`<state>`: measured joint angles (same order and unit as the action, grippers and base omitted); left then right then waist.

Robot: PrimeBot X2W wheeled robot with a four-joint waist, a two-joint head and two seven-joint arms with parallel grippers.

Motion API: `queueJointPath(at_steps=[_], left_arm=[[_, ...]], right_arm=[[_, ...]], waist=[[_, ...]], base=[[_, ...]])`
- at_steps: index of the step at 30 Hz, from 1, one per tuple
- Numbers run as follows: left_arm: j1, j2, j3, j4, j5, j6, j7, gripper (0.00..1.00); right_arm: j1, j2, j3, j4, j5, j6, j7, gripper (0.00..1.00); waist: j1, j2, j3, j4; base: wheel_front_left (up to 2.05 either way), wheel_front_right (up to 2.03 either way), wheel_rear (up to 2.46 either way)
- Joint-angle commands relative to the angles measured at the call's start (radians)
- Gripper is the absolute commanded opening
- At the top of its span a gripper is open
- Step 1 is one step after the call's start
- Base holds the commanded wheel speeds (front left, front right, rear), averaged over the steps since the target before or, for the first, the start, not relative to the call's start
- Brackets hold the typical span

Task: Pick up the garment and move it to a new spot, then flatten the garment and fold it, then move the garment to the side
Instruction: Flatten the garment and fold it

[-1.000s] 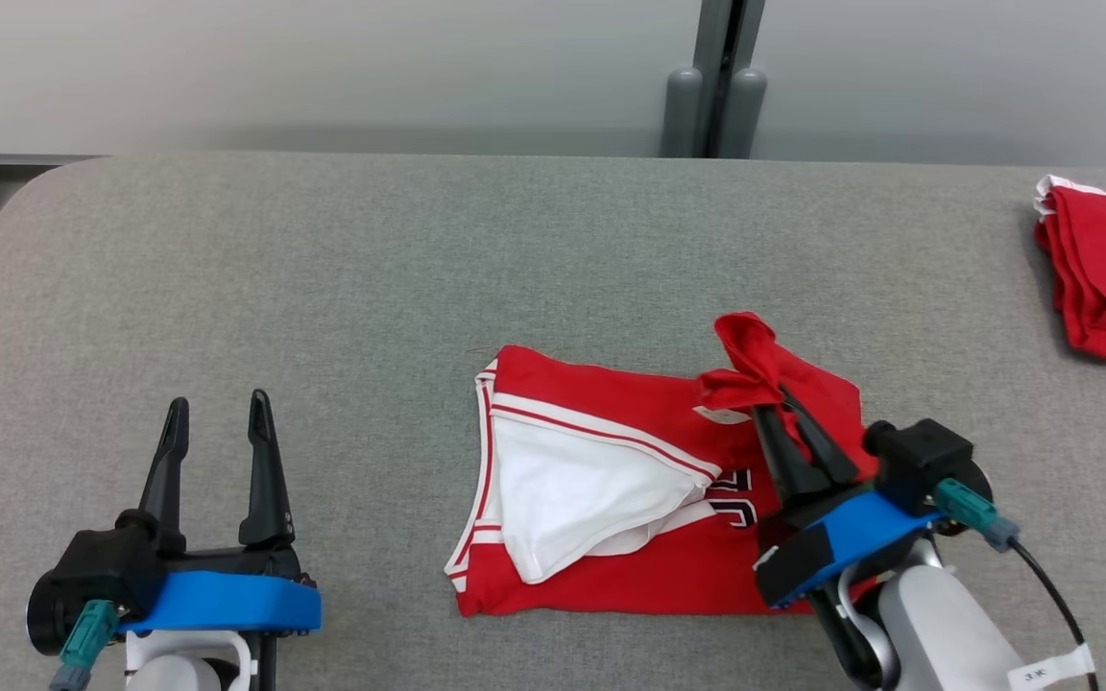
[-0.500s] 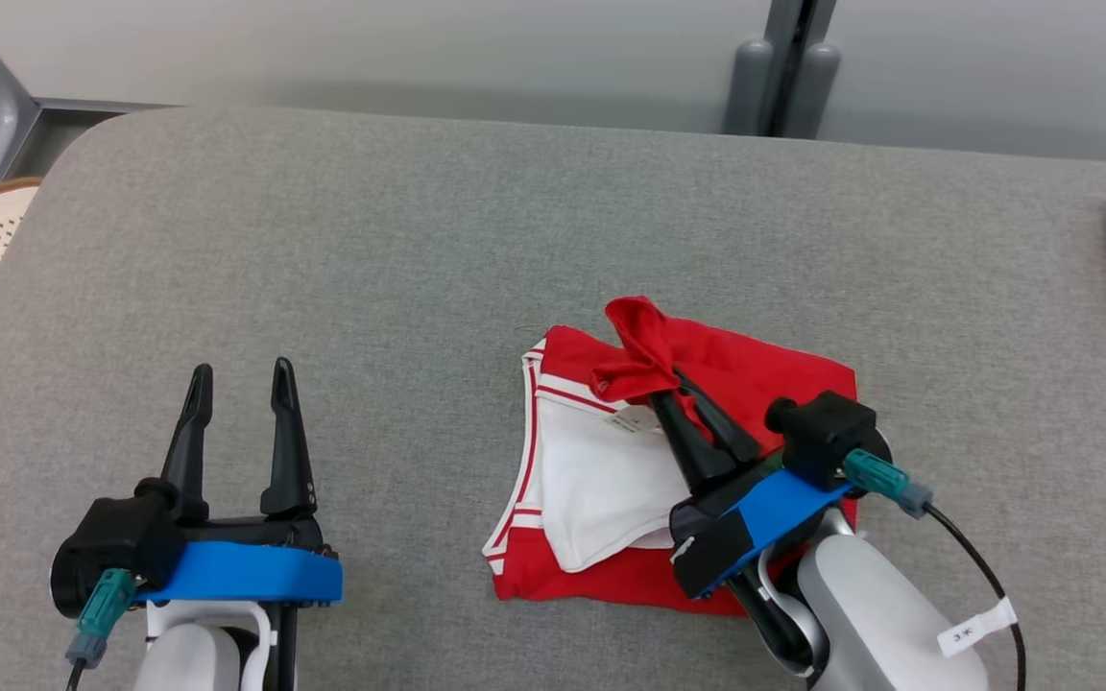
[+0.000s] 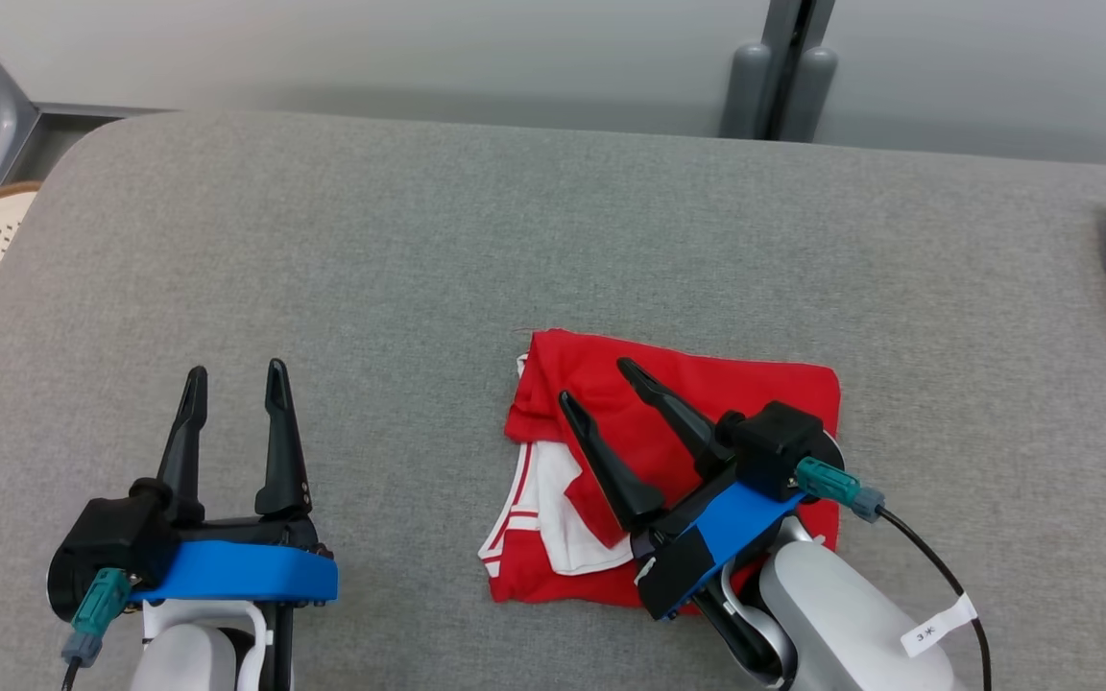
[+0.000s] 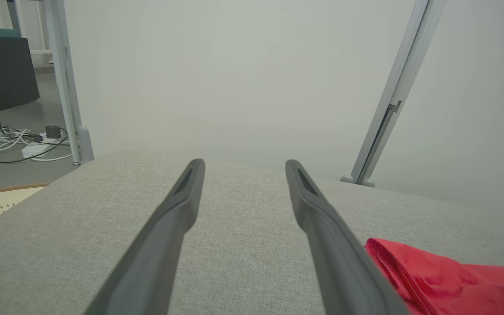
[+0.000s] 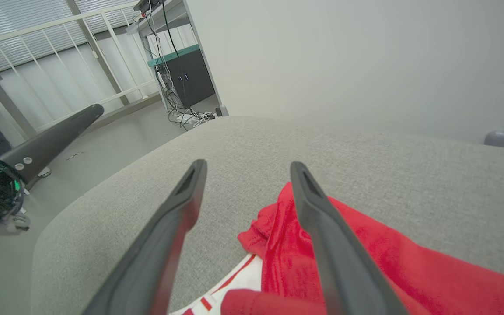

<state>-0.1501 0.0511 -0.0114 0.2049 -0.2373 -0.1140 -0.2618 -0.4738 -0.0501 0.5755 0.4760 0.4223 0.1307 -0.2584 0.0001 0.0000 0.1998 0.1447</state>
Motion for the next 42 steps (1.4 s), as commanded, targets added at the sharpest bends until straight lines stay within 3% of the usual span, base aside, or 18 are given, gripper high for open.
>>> queueJointPath(at_steps=[1, 6, 16, 27, 38, 42], left_arm=[[0.001, -0.001, 0.002, 0.001, -0.001, 0.002, -0.004, 1.00], [0.015, -0.001, 0.006, -0.003, 0.004, 0.004, -0.004, 1.00], [0.045, -0.001, 0.019, -0.011, 0.023, 0.002, -0.004, 1.00], [0.085, -0.001, 0.028, -0.013, 0.040, -0.001, -0.004, 1.00], [0.101, -0.001, 0.009, -0.012, 0.051, -0.007, -0.004, 1.00], [0.089, -0.002, -0.045, -0.004, 0.055, -0.012, -0.004, 1.00]], right_arm=[[-0.014, -0.001, -0.001, -0.006, -0.005, 0.000, -0.006, 1.00], [0.019, -0.001, -0.060, -0.067, -0.054, 0.000, -0.007, 1.00], [0.163, -0.012, -0.353, -0.212, -0.219, 0.000, -0.007, 1.00], [0.346, -0.017, -0.581, -0.306, -0.282, 0.000, 0.008, 1.00], [0.444, -0.002, -0.628, -0.361, -0.288, 0.000, 0.041, 1.00], [0.435, -0.001, -0.624, -0.360, -0.286, 0.000, 0.046, 1.00]], waist=[[-0.0001, 0.0000, -0.008, -0.008], [-0.0001, 0.0000, -0.029, -0.036], [-0.0001, 0.0000, -0.060, -0.088], [-0.0001, 0.0000, -0.096, -0.120], [-0.0001, 0.0000, -0.116, -0.128], [-0.0001, 0.0000, -0.117, -0.128]], base=[[0.00, 0.00, 0.00], [0.00, 0.00, 0.00], [0.00, 0.00, 0.00], [0.00, 0.00, 0.00], [0.00, 0.00, 0.00], [0.00, 0.00, 0.00]])
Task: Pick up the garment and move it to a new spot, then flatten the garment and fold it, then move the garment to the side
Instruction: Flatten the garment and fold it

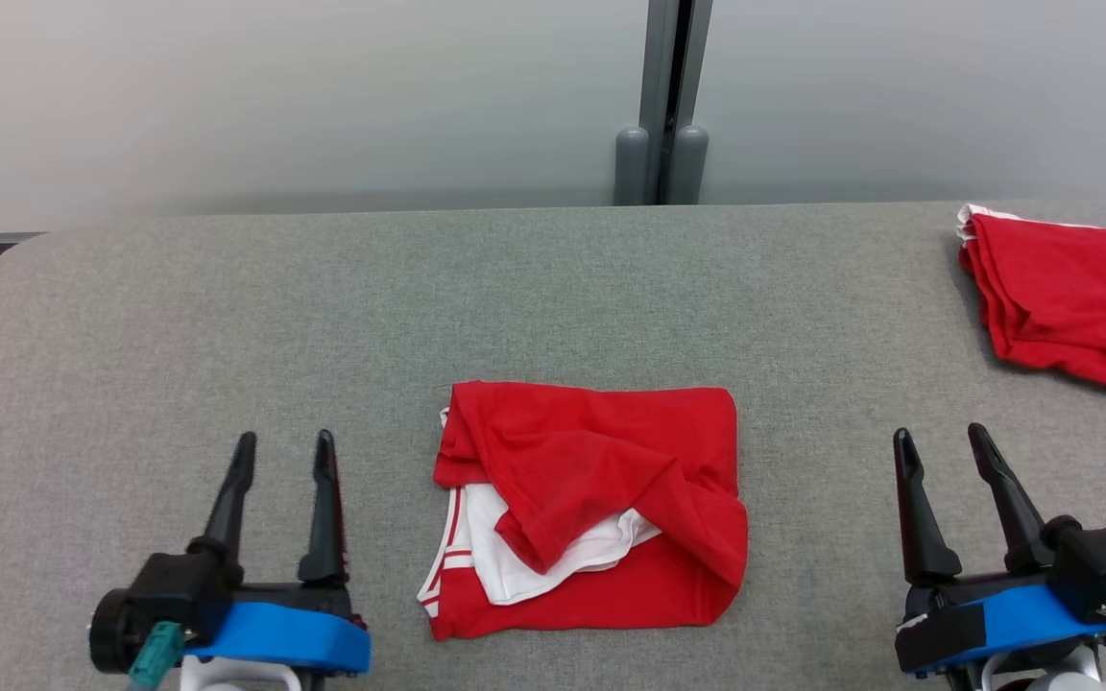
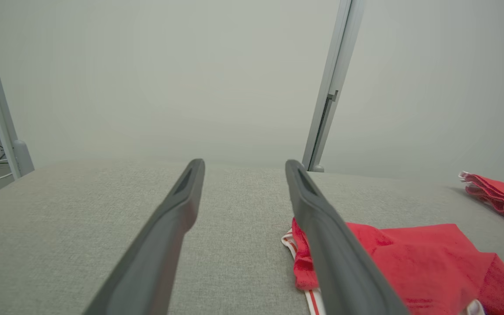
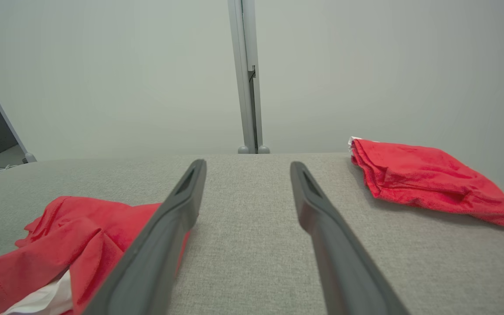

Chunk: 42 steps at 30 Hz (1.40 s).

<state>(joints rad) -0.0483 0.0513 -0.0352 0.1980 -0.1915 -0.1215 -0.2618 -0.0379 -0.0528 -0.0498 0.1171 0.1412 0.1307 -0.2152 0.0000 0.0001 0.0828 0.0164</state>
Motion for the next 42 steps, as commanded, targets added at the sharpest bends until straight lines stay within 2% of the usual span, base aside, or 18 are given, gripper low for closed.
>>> queueJointPath(at_steps=[1, 3, 4, 8, 15, 22, 30, 31, 32, 33, 36, 42], left_arm=[[-0.015, -0.002, -0.042, 0.006, 0.009, -0.005, -0.004, 1.00], [-0.017, -0.001, -0.067, 0.010, 0.010, -0.007, -0.004, 1.00], [-0.019, -0.001, -0.126, 0.025, 0.016, -0.010, -0.004, 1.00], [-0.033, 0.000, -0.252, 0.067, 0.019, -0.011, -0.004, 1.00], [-0.059, 0.045, -0.420, 0.166, -0.028, -0.012, -0.004, 1.00], [-0.083, 0.057, -0.471, 0.246, -0.061, -0.009, -0.003, 1.00], [-0.140, 0.038, -0.517, 0.316, -0.093, -0.009, -0.003, 1.00], [-0.149, 0.036, -0.525, 0.331, -0.096, -0.009, -0.003, 0.50], [-0.163, 0.033, -0.531, 0.340, -0.101, -0.009, -0.003, 0.22], [-0.174, 0.031, -0.535, 0.347, -0.107, -0.009, -0.003, 0.00], [-0.188, 0.030, -0.529, 0.347, -0.119, -0.009, -0.003, 0.00], [-0.168, 0.077, -0.492, 0.291, -0.105, -0.009, -0.003, 0.00]], right_arm=[[-0.003, 0.002, 0.001, 0.001, -0.004, 0.000, 0.003, 1.00], [-0.004, 0.002, 0.002, 0.003, -0.005, 0.000, 0.004, 1.00], [-0.006, 0.002, 0.005, 0.006, -0.004, 0.000, 0.006, 1.00], [-0.013, 0.002, 0.013, 0.013, 0.002, 0.000, 0.006, 1.00], [-0.023, 0.002, 0.015, 0.020, 0.016, 0.000, -0.006, 1.00], [-0.044, 0.002, 0.020, 0.039, 0.028, 0.000, -0.019, 1.00], [-0.063, 0.002, 0.026, 0.063, 0.036, 0.000, -0.033, 1.00], [-0.063, 0.002, 0.027, 0.065, 0.037, 0.000, -0.035, 1.00], [-0.064, 0.002, 0.030, 0.068, 0.038, 0.000, -0.036, 1.00], [-0.066, 0.002, 0.032, 0.070, 0.039, 0.000, -0.035, 1.00], [-0.069, 0.002, 0.032, 0.073, 0.039, 0.000, -0.040, 1.00], [-0.061, 0.002, 0.008, 0.080, 0.036, 0.000, -0.045, 1.00]], waist=[[0.0000, -0.0001, -0.001, 0.001], [0.0000, -0.0001, -0.001, 0.001], [0.0000, -0.0001, -0.002, 0.001], [0.0000, -0.0001, 0.003, -0.004], [0.0000, -0.0001, 0.038, -0.028], [0.0000, -0.0001, 0.065, -0.049], [0.0000, -0.0001, 0.080, -0.055], [0.0000, -0.0001, 0.081, -0.055], [0.0000, -0.0001, 0.082, -0.055], [0.0000, -0.0001, 0.082, -0.056], [0.0000, -0.0001, 0.086, -0.055], [0.0000, -0.0001, 0.091, -0.037]], base=[[0.00, 0.00, 0.00], [0.00, 0.00, 0.00], [0.00, 0.00, 0.00], [0.00, 0.00, 0.00], [0.00, 0.00, 0.00], [0.00, 0.00, 0.00], [0.00, 0.00, 0.00], [0.00, 0.00, 0.00], [0.00, 0.00, 0.00], [0.00, 0.00, 0.00], [0.00, 0.00, 0.00], [0.00, 0.00, 0.00]])
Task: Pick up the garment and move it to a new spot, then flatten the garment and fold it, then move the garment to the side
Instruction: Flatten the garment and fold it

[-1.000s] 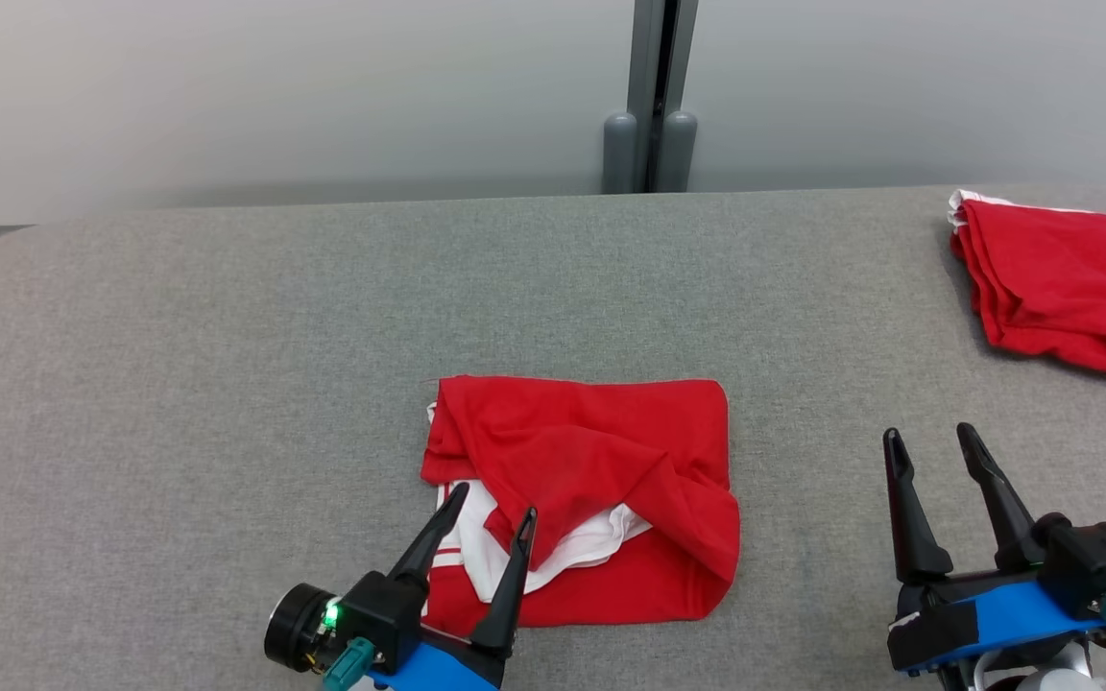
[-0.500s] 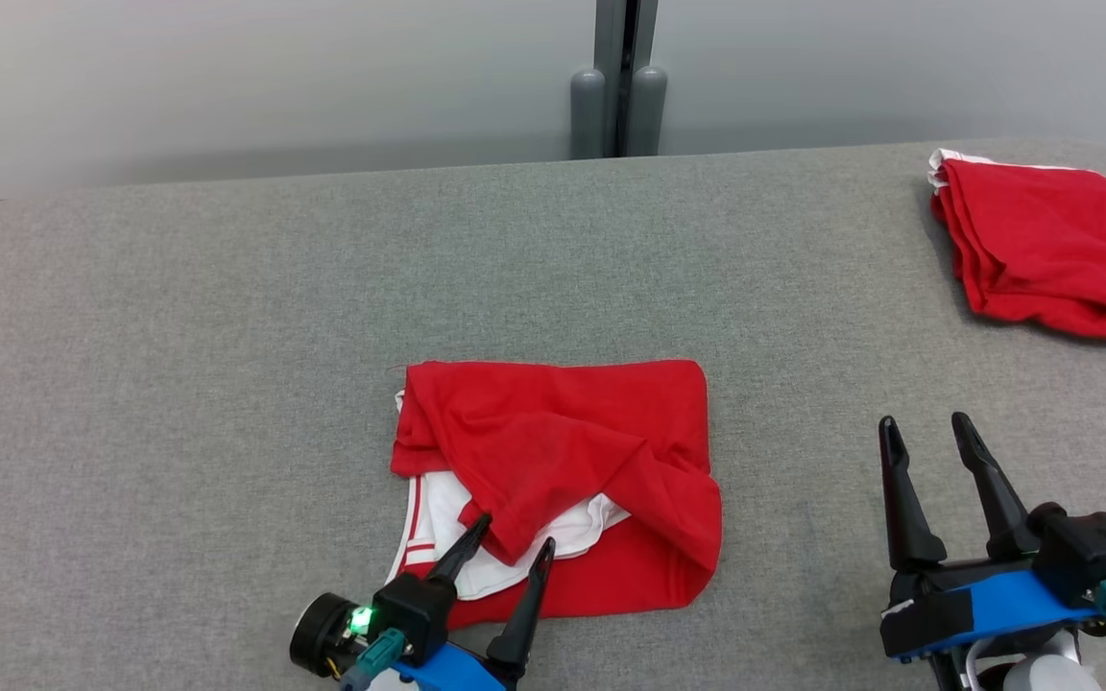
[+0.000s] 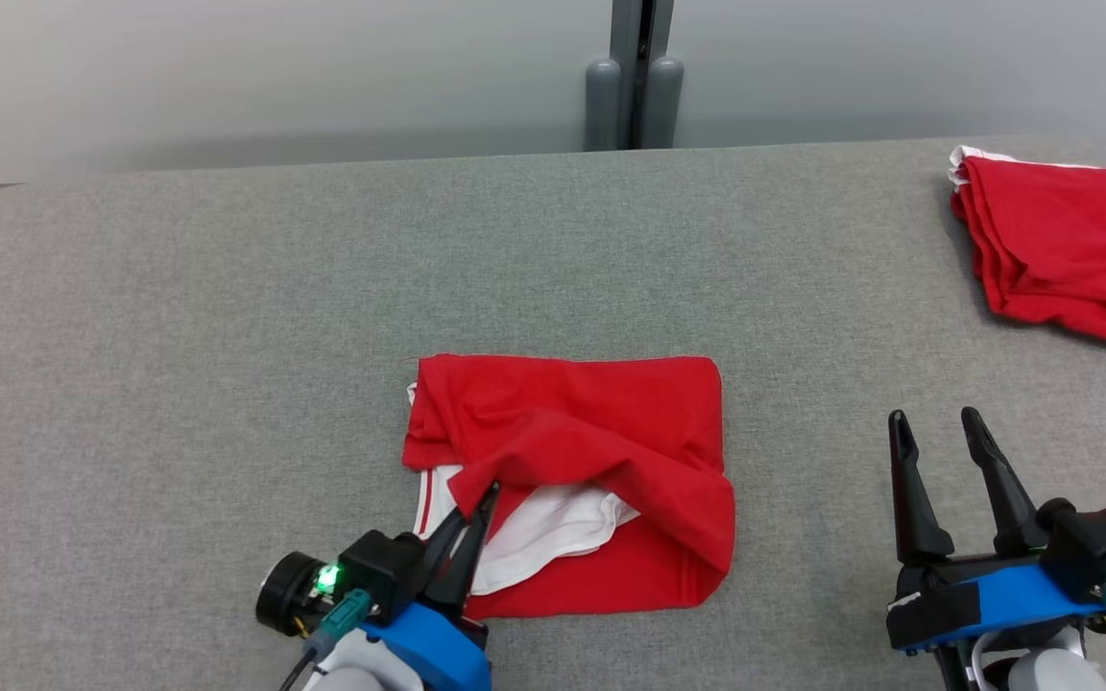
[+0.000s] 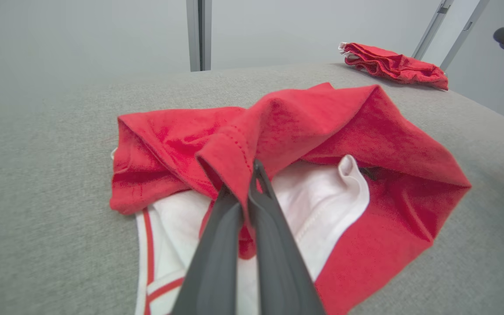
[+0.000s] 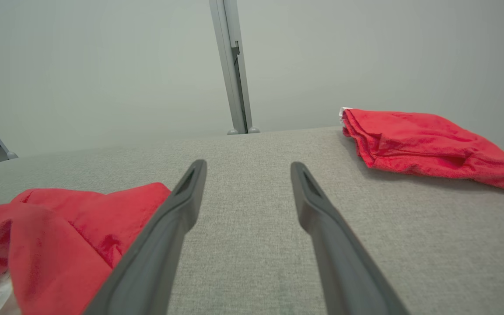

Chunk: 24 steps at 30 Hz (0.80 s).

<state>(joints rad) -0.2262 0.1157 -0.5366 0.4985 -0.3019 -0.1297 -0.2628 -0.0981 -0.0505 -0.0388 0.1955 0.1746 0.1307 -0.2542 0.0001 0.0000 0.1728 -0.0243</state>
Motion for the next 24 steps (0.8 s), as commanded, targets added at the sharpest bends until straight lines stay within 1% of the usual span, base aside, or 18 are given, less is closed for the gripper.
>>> queueJointPath(at_steps=[1, 9, 14, 16, 18, 22, 23, 24], left_arm=[[0.018, 0.020, 0.015, -0.021, 0.008, -0.001, -0.002, 0.00], [0.077, 0.076, 0.030, -0.097, 0.021, -0.001, -0.002, 0.00], [0.120, 0.088, 0.024, -0.088, 0.011, -0.001, -0.002, 0.00], [0.131, 0.095, 0.027, -0.084, 0.016, 0.006, -0.002, 0.00], [0.140, 0.091, 0.037, -0.081, 0.009, 0.014, -0.002, 0.00], [0.144, 0.083, 0.048, -0.061, 0.003, 0.017, -0.002, 0.00], [0.144, 0.081, 0.048, -0.053, 0.002, 0.016, -0.002, 0.04], [0.144, 0.080, 0.046, -0.045, 0.002, 0.016, -0.002, 0.43]], right_arm=[[0.002, -0.001, -0.005, 0.003, 0.003, 0.000, -0.006, 1.00], [0.000, 0.000, -0.010, 0.029, 0.009, 0.000, -0.010, 1.00], [-0.001, 0.000, -0.012, 0.042, 0.008, 0.000, -0.011, 1.00], [0.002, -0.001, -0.016, 0.044, 0.007, 0.000, -0.011, 1.00], [0.004, 0.000, -0.020, 0.048, 0.004, 0.000, -0.011, 1.00], [0.008, -0.001, -0.025, 0.055, 0.001, 0.000, -0.011, 1.00], [0.009, 0.000, -0.023, 0.057, 0.001, 0.000, -0.011, 1.00], [0.010, -0.001, -0.022, 0.059, 0.000, 0.000, -0.011, 1.00]], waist=[[-0.0001, 0.0000, 0.001, 0.007], [-0.0001, 0.0000, -0.004, 0.029], [-0.0001, 0.0000, -0.004, 0.032], [-0.0001, 0.0000, -0.002, 0.032], [-0.0001, 0.0000, 0.000, 0.032], [-0.0001, 0.0000, -0.004, 0.037], [-0.0001, 0.0000, -0.006, 0.038], [-0.0001, 0.0000, -0.008, 0.038]], base=[[0.00, 0.00, 0.00], [0.00, 0.00, 0.00], [0.00, 0.00, 0.00], [0.00, 0.00, 0.00], [0.00, 0.00, 0.00], [0.00, 0.00, 0.00], [0.00, 0.00, 0.00], [0.00, 0.00, 0.00]])
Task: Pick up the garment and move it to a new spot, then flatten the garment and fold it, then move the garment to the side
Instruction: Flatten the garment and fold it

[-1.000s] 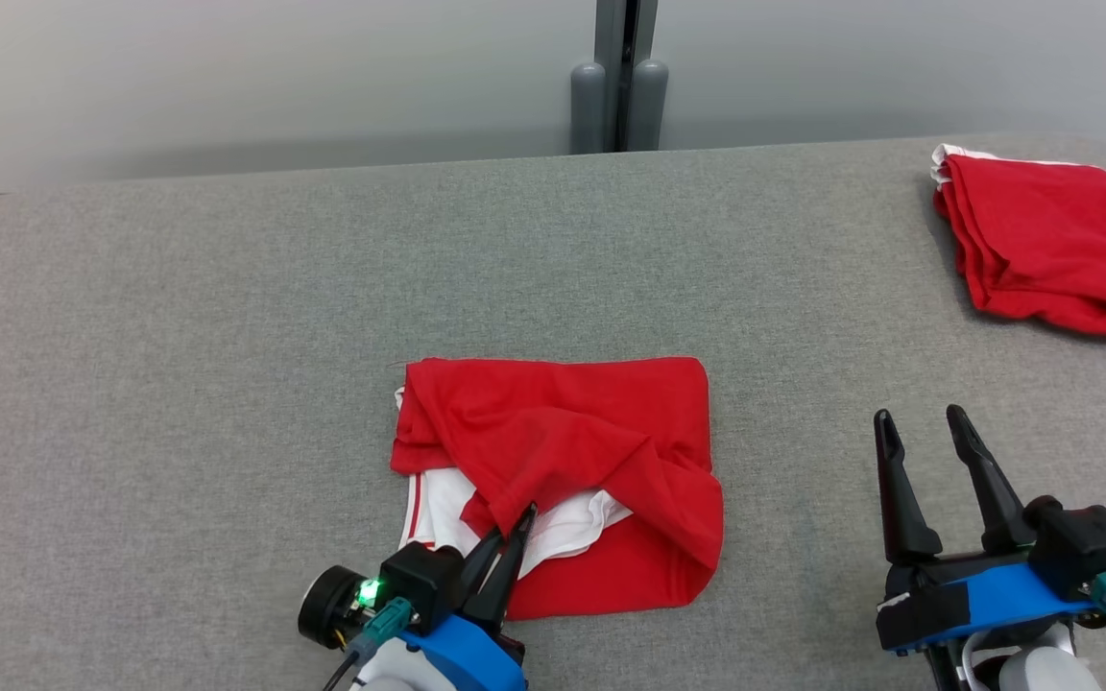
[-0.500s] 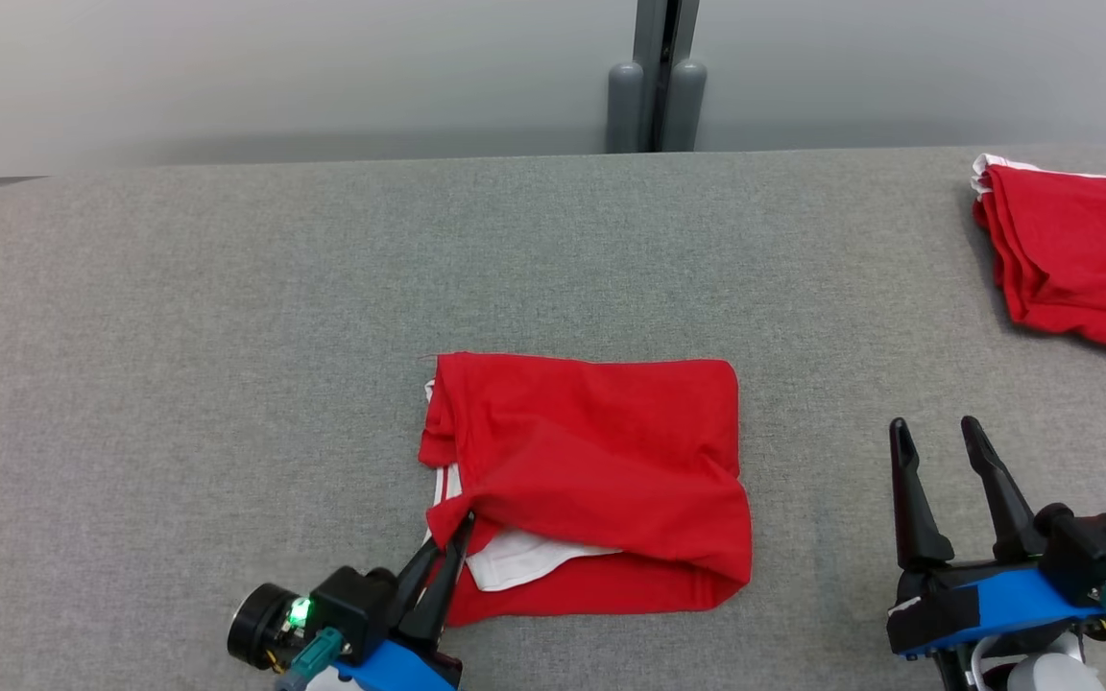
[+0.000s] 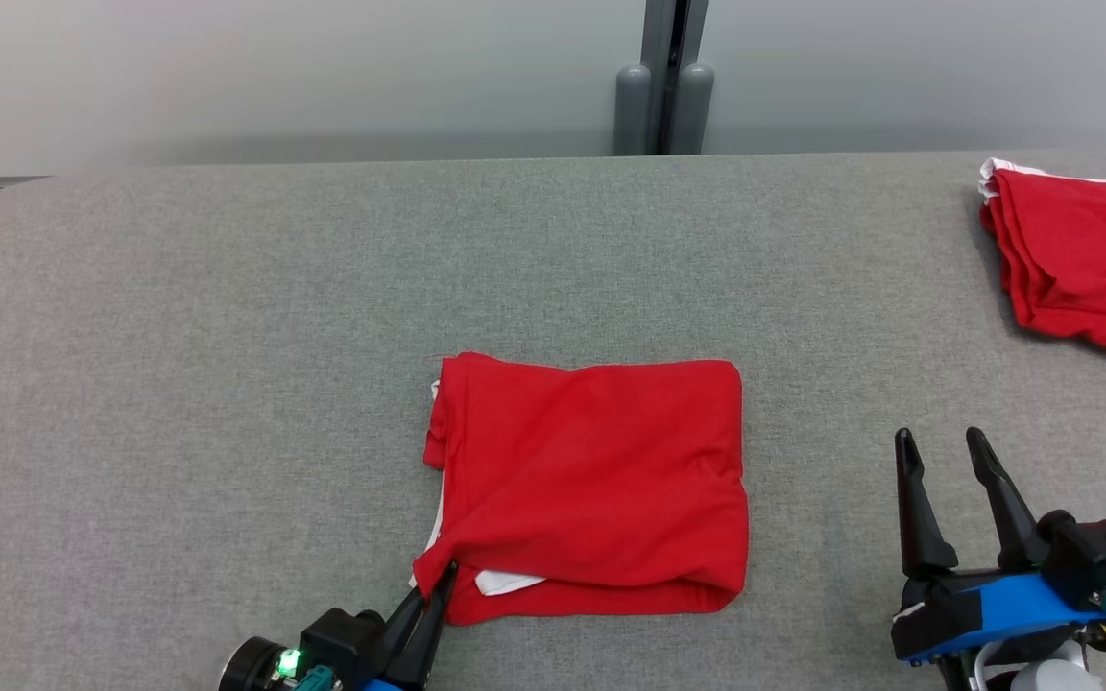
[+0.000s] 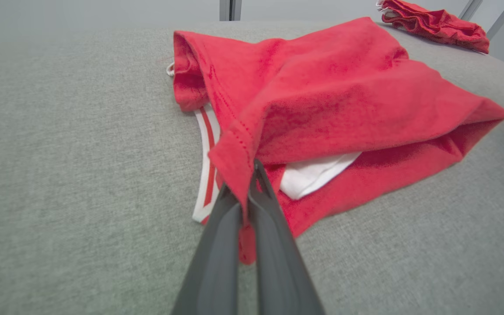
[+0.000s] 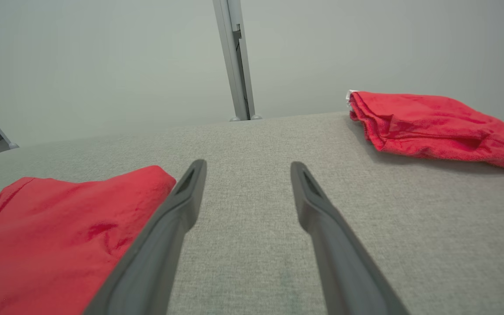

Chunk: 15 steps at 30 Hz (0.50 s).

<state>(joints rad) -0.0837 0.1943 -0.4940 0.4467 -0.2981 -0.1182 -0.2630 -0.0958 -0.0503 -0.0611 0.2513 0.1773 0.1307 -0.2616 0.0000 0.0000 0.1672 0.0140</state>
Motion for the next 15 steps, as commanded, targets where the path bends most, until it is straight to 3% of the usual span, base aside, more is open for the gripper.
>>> queueJointPath(at_steps=[1, 2, 15], left_arm=[[-0.001, -0.004, 0.009, 0.001, -0.003, 0.004, -0.002, 0.88], [-0.001, -0.007, 0.015, -0.009, -0.001, 0.007, -0.002, 1.00], [0.044, -0.043, 0.169, -0.242, 0.025, 0.021, -0.002, 1.00]], right_arm=[[0.009, -0.001, 0.001, 0.005, -0.003, 0.000, -0.004, 1.00], [0.008, -0.001, 0.002, 0.006, -0.003, 0.000, -0.004, 1.00], [0.017, -0.001, 0.004, -0.015, -0.007, 0.000, -0.004, 1.00]], waist=[[0.0000, 0.0000, -0.005, 0.001], [0.0000, 0.0000, -0.008, 0.002], [0.0000, 0.0000, -0.050, 0.019]], base=[[0.00, 0.00, 0.00], [0.00, 0.00, 0.00], [0.00, 0.00, 0.00]])
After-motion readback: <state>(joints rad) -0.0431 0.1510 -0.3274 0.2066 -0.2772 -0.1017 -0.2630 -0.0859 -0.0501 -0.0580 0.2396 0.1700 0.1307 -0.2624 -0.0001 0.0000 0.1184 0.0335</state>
